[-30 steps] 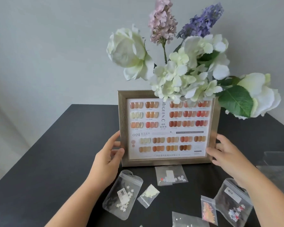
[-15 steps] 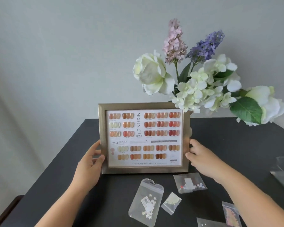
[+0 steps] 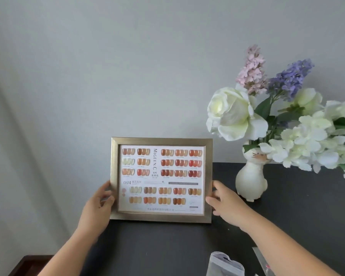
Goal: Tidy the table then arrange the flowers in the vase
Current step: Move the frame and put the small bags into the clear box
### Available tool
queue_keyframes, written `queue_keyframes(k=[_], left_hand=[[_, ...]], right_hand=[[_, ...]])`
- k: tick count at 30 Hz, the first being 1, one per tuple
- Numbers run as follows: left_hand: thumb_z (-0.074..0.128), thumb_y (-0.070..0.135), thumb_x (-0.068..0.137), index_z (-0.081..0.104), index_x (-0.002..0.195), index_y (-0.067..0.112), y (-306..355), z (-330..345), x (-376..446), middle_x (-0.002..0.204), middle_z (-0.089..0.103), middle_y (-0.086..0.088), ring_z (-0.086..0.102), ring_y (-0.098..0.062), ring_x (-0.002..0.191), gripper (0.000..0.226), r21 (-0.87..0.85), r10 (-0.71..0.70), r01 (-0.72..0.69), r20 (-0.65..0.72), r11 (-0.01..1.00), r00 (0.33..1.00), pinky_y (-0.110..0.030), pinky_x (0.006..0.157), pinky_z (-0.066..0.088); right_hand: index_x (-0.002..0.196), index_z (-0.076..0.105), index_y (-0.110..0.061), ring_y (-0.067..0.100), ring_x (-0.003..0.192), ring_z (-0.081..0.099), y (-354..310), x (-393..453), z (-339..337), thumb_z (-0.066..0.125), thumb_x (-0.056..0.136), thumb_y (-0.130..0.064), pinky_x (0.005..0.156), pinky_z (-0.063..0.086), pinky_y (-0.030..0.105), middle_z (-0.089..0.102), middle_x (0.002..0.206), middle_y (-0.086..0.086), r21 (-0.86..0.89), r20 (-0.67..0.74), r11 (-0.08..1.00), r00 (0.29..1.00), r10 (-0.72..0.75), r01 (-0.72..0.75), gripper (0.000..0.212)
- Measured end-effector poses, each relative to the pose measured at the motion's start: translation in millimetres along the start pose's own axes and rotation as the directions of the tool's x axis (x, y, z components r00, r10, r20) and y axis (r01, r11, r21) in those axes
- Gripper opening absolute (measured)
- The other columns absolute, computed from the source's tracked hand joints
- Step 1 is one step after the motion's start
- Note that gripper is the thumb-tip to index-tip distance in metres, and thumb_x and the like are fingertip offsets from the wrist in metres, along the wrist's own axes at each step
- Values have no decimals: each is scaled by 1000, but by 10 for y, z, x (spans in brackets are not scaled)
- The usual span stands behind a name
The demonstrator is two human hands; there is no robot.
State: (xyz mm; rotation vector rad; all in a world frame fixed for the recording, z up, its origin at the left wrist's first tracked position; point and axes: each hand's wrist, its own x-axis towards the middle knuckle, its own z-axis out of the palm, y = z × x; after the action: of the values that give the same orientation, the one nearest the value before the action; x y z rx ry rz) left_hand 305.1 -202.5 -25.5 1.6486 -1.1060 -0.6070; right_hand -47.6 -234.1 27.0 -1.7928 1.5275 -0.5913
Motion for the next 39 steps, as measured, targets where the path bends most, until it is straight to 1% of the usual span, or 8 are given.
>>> queue_keyframes(k=[5,10,16,20,26,32,36,39], left_hand=[[49,12,98,51,135,39,91,-16,412,99,71,5,66,-20,93,46,-9,-32,33,70,999,997,-38,80,54],[48,7,97,53,136,34,370,-40,915,95,71,1,68,-21,91,47,19,-33,31,125,999,992,-47,85,57],[48,7,100,54,136,31,684,-59,1453,76,76,9,72,-10,78,44,-131,-23,45,166,990,986,-30,58,59],[48,4,99,56,135,28,711,-8,1640,80,75,4,70,-15,85,44,-174,17,10,154,985,988,-29,64,58],[50,5,98,56,129,37,647,135,1755,98,72,1,69,-15,92,45,-213,67,-43,108,976,992,-29,67,59],[51,5,95,54,122,36,537,436,1760,109,70,-3,69,-25,99,41,-169,49,-32,100,985,994,-48,88,57],[51,9,97,51,119,40,480,583,1737,111,67,0,66,-20,100,38,-113,56,-43,111,993,992,-36,79,59],[51,5,95,54,117,39,389,633,1705,106,70,0,67,-19,98,41,-99,56,-44,122,994,991,-33,79,57]], right_hand=[[138,40,-30,16,115,59,-131,417,45,57,95,-21,83,58,33,60,130,-5,110,3,993,999,35,-35,47],[124,51,-29,12,103,62,-321,883,-109,55,96,-15,77,59,38,65,110,-10,241,0,971,1000,5,-4,31],[122,59,-22,21,100,67,-567,1402,-188,51,99,-18,78,54,36,72,111,3,611,-71,790,997,-14,55,24],[115,62,-31,20,102,67,-551,1629,-196,51,99,-20,83,53,41,73,110,-2,612,-103,785,994,-45,98,22],[135,51,-25,18,108,65,-435,1829,-247,55,98,-21,89,51,40,70,116,-1,596,-159,790,986,-56,141,38],[113,57,-39,8,101,67,-202,1877,-181,55,98,-22,86,51,33,74,103,-13,570,-183,814,983,-10,114,24],[108,55,-43,2,89,69,-56,1853,-147,55,98,-22,65,52,22,74,93,-20,573,-151,817,988,31,62,24],[117,53,-37,6,95,67,57,1847,-119,55,98,-20,70,50,26,75,96,-17,548,-122,836,991,48,27,25]])
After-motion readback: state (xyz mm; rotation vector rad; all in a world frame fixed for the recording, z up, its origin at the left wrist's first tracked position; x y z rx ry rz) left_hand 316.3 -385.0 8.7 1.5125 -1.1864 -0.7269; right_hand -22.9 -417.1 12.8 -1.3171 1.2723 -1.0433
